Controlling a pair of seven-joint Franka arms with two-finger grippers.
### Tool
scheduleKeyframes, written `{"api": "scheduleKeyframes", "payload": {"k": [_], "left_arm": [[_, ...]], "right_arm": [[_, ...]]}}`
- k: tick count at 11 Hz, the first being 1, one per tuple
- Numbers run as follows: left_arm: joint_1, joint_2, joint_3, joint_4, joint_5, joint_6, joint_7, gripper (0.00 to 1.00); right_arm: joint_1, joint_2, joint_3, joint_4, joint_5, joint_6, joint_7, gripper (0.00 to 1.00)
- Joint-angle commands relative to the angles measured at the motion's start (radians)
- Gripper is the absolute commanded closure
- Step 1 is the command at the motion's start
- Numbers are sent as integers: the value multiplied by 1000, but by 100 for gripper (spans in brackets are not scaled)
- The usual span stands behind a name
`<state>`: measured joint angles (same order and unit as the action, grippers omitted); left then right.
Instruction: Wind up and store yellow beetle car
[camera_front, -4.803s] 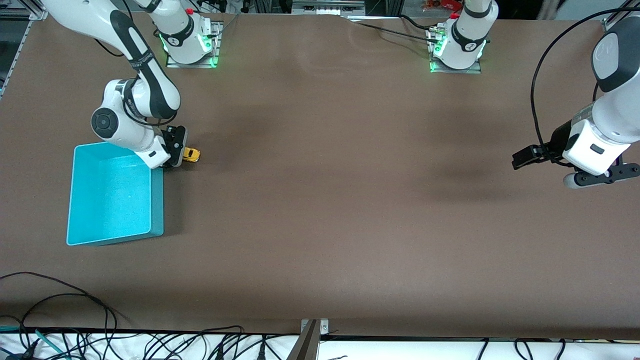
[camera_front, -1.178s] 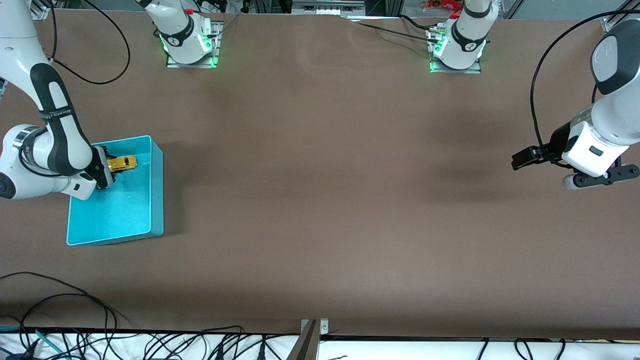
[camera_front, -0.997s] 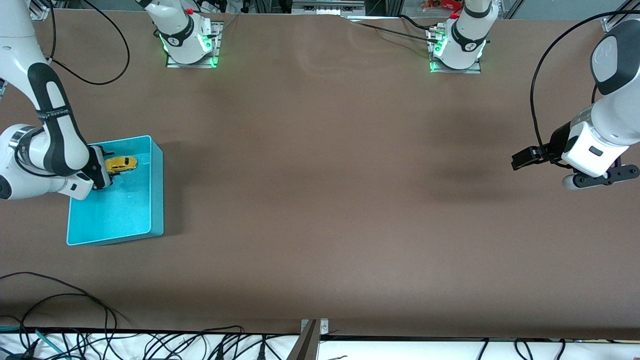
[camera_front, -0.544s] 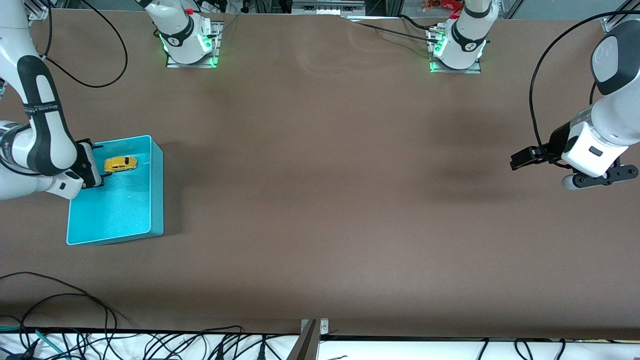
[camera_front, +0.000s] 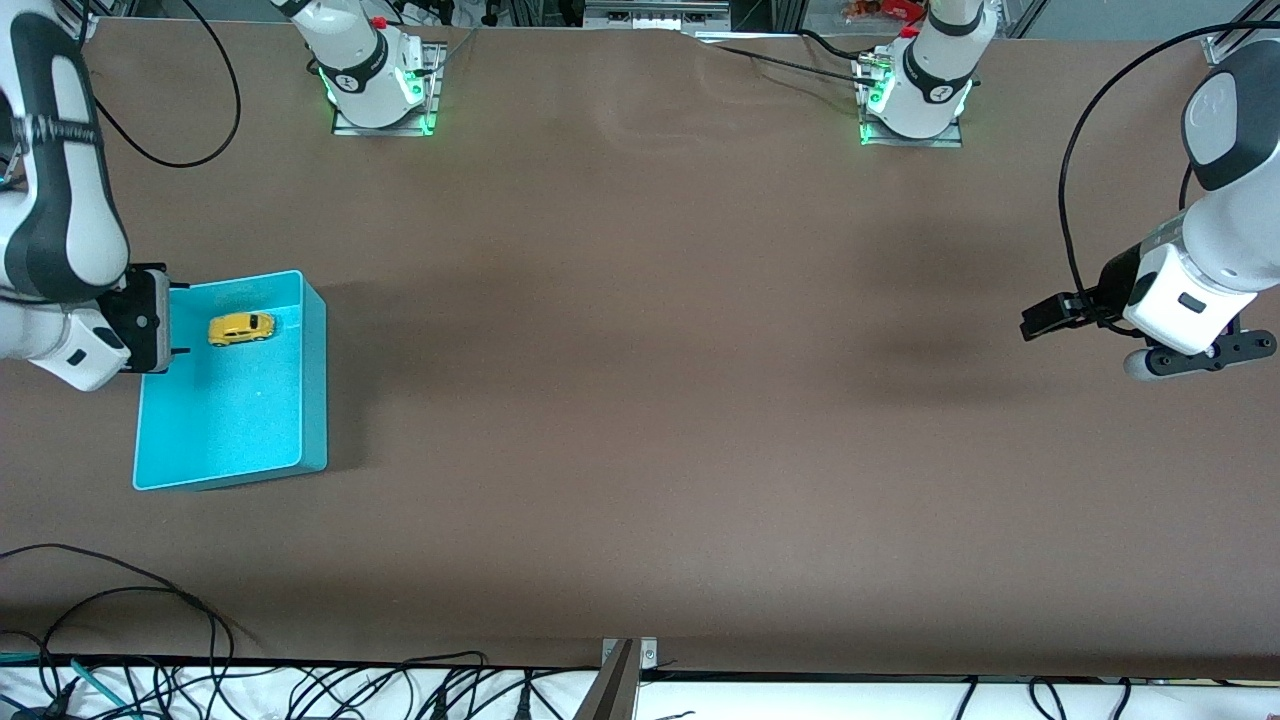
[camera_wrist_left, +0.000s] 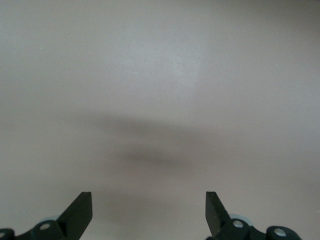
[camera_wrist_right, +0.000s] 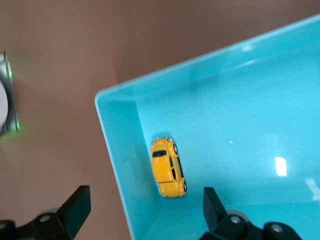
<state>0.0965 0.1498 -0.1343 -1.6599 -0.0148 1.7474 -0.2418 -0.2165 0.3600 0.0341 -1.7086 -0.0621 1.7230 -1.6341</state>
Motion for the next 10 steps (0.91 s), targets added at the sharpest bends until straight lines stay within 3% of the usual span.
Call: {"api": "scheduleKeyframes", "payload": {"k": [1,2,4,6,10], "left_arm": [[-3,-12,-1,26,-28,-5,24,0],[-3,-12,-8,29,-25,-5,21,0],[-3,-19,-18,31,-25,-5,19,0],[-1,-22,-21,31,-27,-5,19,0],[-1,-26,-42,31,-27,-6,19,0]], "right_arm": [[83,-189,-5,-94,92,-2,387,0],[95,-243,9,-106,125,0,563,0],[112,-324,93,-105,126,-20,919,0],[144,-346,132,-92,126,-48,1208,0],[261,-319,139,-26,87,-16,1495,0]]}}
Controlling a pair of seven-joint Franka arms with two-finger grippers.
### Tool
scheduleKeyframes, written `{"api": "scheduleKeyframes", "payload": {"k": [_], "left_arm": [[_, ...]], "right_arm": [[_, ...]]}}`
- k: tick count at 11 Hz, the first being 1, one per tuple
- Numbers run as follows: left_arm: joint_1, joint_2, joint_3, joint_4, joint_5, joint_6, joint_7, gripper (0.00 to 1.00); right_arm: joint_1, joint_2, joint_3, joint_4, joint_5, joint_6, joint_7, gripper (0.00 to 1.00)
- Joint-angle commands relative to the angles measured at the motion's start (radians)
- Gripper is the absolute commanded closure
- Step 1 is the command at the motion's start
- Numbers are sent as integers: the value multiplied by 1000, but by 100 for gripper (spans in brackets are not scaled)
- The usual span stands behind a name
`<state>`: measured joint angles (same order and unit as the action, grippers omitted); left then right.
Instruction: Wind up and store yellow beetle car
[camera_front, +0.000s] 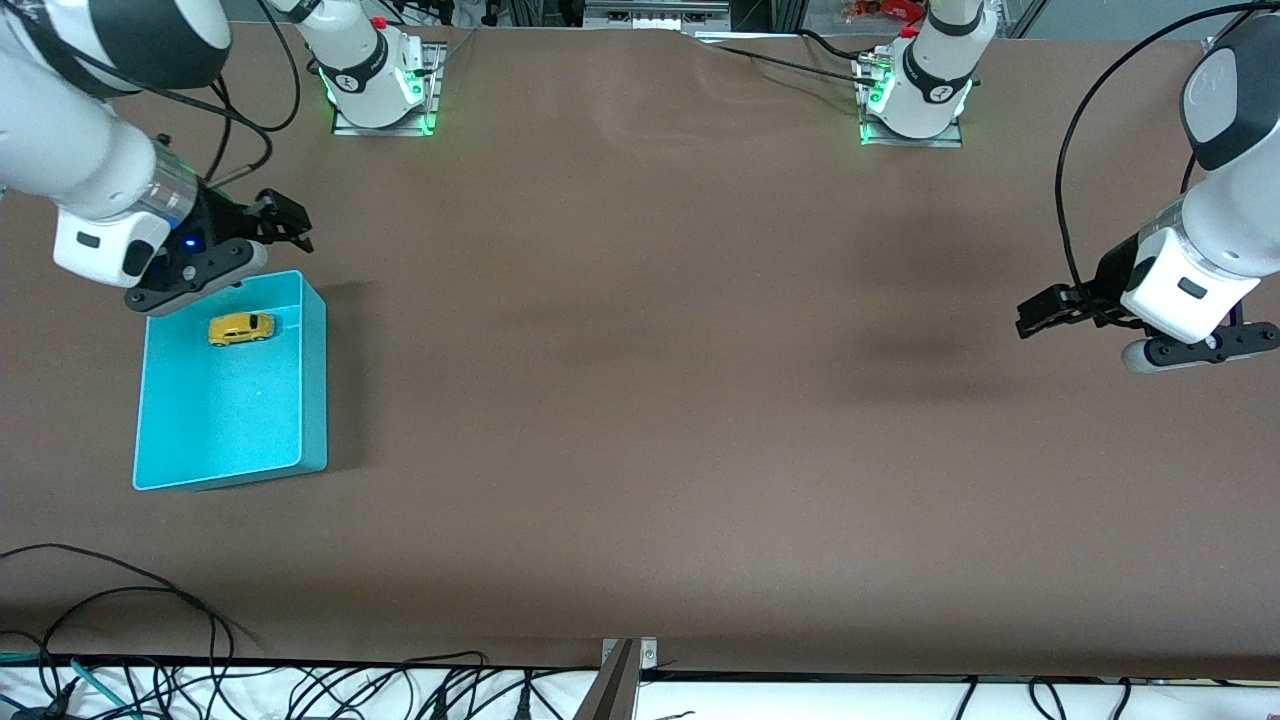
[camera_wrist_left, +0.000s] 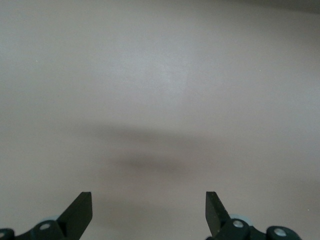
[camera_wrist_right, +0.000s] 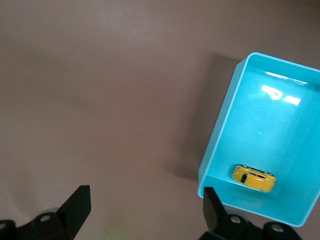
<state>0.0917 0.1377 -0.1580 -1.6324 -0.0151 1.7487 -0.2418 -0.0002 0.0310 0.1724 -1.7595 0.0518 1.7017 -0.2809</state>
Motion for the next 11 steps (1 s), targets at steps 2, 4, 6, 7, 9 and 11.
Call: {"api": "scheduleKeyframes", "payload": {"k": [2,4,6,7,9,11], "left_arm": [[2,-27,-20,3,-26,-8,18,0],[3,-27,-20,3,-26,-8,18,0],[2,-27,-22,3,-26,-8,18,0],[2,-27,-22,3,-26,-8,18,0],[2,-32,-22,3,-26,-8,18,0],[2,-32,-22,3,-26,-9,18,0]], "right_arm": [[46,13,13,50,-157,45,137,0],[48,15,-29,46,-168,155,155,0],[42,7,-40,43,-167,151,158,0],[39,7,-50,44,-165,157,196,0],[14,10,-47,48,-149,164,261,0],[-33,10,-45,41,-75,165,250,0]]}}
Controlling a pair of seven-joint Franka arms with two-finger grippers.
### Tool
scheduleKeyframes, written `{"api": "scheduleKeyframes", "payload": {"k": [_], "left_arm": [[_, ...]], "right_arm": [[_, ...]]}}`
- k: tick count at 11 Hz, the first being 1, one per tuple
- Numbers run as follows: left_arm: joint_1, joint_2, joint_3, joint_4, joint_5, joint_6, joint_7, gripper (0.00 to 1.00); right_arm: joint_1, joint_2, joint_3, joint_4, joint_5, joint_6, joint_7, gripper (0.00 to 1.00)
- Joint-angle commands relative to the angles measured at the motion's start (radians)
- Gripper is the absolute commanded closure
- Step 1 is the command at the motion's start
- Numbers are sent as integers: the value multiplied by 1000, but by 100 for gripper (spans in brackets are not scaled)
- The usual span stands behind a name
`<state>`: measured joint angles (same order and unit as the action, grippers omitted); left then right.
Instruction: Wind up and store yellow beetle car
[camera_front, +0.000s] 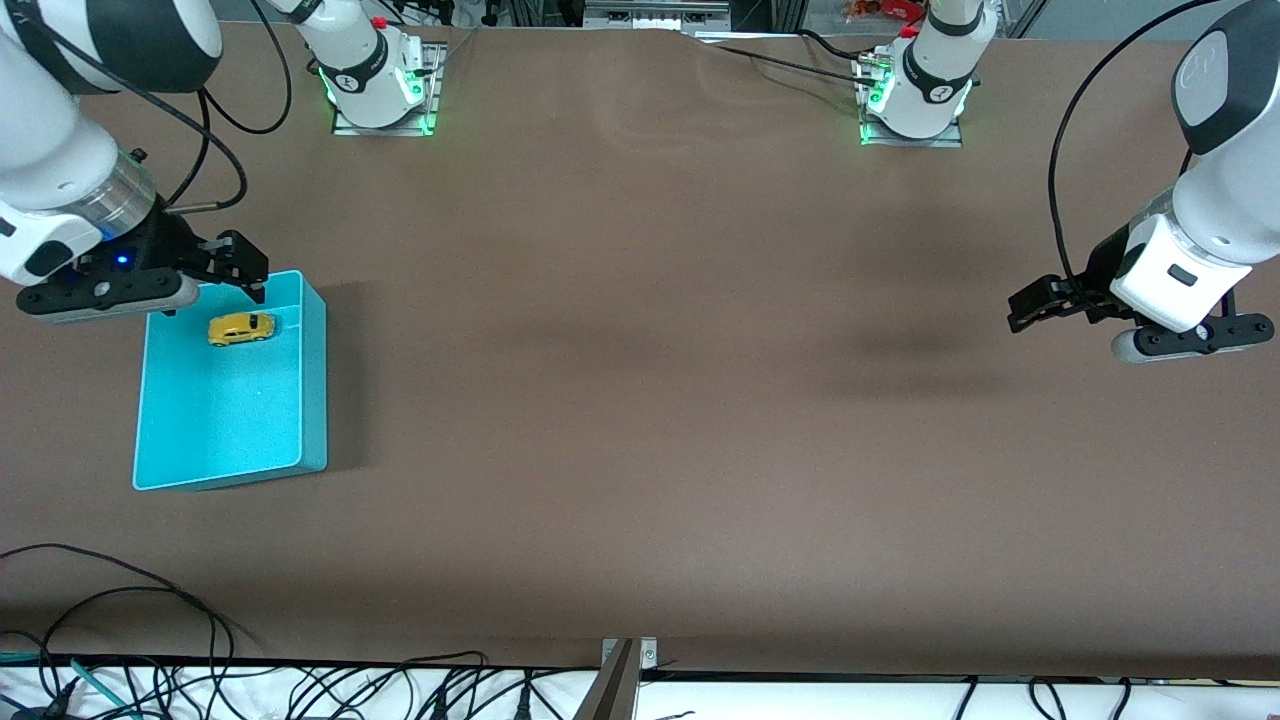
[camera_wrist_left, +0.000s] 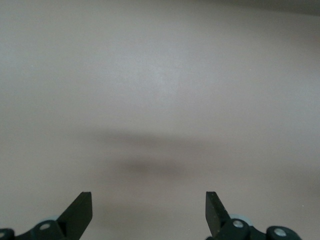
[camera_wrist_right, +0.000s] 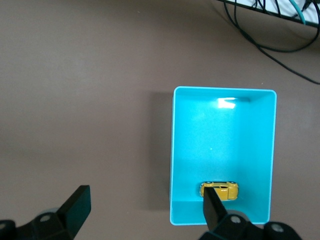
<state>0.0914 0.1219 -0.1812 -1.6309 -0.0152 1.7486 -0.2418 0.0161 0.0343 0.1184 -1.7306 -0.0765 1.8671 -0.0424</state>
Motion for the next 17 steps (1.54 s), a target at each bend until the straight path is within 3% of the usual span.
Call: {"api": "scheduleKeyframes", "payload": {"k": [1,2,4,6,8,11,17], "left_arm": [[2,-16,2,2,-26,-9,18,0],[2,-16,2,2,-26,-9,18,0],[2,-16,2,2,-26,-9,18,0],[2,-16,2,2,-26,-15,18,0],[2,-16,2,2,-26,-18,18,0],[2,-16,2,2,-26,-18,18,0],[2,-16,2,2,-26,-18,18,0]], "right_arm": [[-50,4,9,13,57,-2,18,0],[-53,3,10,11,64,-2,22,0],[-54,4,12,3,192,-6,22,0],[-77,-11,12,-9,207,-26,22,0],[-91,-31,12,-33,198,-36,13,0],[-107,-4,38,-3,97,-37,24,0],[-99,-7,27,23,55,-34,21,0]]}}
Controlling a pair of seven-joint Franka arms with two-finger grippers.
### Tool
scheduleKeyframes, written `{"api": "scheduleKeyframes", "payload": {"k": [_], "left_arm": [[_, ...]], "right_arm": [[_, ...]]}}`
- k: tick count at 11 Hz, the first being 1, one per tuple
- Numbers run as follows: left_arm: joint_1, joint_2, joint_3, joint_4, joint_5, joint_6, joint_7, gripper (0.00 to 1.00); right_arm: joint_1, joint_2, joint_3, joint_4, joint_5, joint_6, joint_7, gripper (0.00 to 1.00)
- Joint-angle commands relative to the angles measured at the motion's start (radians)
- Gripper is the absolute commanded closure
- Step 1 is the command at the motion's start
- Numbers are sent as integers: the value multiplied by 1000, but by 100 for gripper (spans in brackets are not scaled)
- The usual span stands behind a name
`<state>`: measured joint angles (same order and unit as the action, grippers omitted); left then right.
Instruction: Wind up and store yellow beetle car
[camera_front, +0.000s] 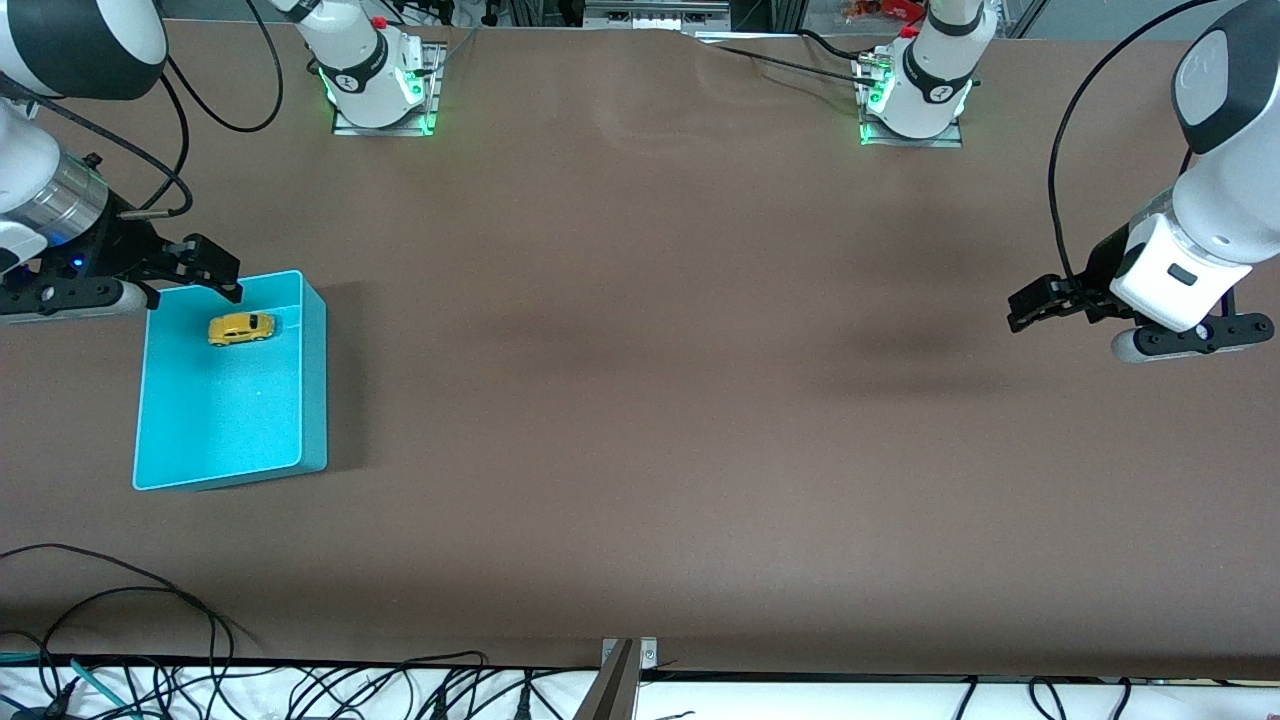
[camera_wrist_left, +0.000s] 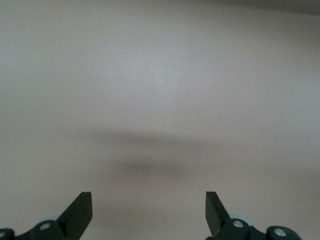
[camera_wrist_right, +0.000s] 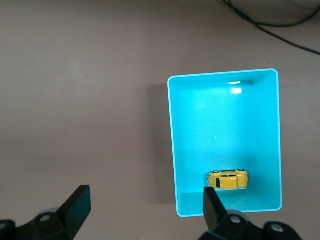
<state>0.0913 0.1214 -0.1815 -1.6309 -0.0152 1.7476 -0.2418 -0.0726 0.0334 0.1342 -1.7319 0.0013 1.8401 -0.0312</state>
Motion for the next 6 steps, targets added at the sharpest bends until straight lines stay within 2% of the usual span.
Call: {"api": "scheduleKeyframes", "payload": {"k": [1,6], "left_arm": [[2,-16,4,2,-26,-17,18,0],[2,-16,2,2,-26,-19,18,0]], "right_arm": [[-10,-6,12,35,-29,-8,8,0],[-16,-1,8,35,-29,-10,11,0]]}}
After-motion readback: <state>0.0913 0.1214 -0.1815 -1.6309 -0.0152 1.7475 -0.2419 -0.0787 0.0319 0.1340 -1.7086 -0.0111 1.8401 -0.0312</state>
